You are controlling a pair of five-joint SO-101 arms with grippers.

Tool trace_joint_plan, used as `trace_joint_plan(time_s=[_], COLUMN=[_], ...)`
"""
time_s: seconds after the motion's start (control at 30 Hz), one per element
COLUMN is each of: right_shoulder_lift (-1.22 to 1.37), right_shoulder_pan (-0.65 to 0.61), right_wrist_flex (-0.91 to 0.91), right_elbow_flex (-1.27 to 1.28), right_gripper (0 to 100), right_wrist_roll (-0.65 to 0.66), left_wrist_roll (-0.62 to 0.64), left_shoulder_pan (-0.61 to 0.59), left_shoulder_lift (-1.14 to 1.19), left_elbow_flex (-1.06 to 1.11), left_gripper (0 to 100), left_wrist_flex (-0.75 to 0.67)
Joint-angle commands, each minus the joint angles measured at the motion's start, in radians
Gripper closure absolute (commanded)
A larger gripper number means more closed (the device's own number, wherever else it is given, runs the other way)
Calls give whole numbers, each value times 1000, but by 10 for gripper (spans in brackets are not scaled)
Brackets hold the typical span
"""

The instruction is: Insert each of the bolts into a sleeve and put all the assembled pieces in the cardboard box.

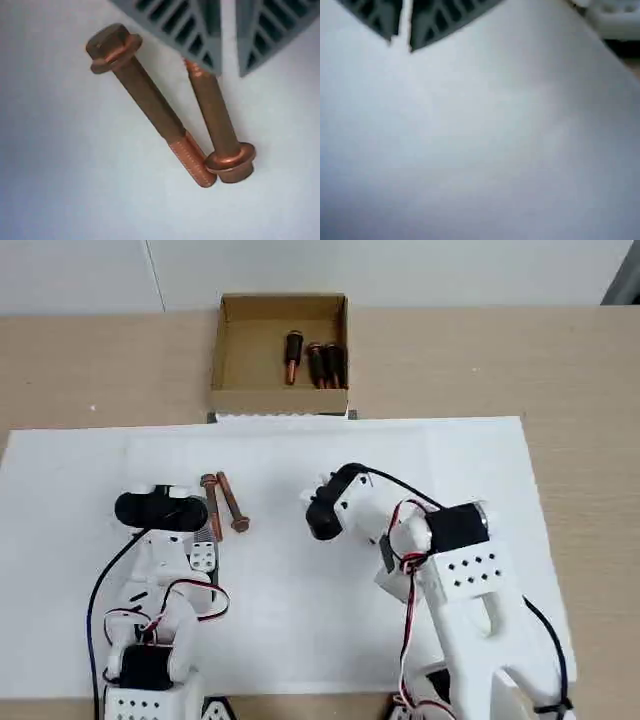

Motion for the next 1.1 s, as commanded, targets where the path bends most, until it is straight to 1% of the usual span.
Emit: trace_joint_plan(time_s=[0.0, 0.1, 0.33, 0.5, 0.63, 1.07], right_shoulder_lift=[-24, -22, 81, 162, 226, 429], right_shoulder_pan=[82, 105, 102, 102, 105, 111], right_wrist_flex=[-70, -73, -87, -153, -206, -343], right_elbow_flex=[0, 2, 0, 0, 0, 0], right_gripper=[910, 871, 868, 868, 835, 838], right_wrist_roll=[57, 86, 94, 94, 123, 129], left_wrist_roll=[0, 0, 0, 0, 0, 0], left_shoulder_pan=[-8, -8, -8, -8, -8, -8], left_shoulder_lift=[-8, -8, -8, -8, -8, -8], left_elbow_flex=[-7, -7, -7, -7, -7, -7], left_gripper=[993, 993, 993, 993, 993, 993], left_wrist_flex=[8, 8, 8, 8, 8, 8])
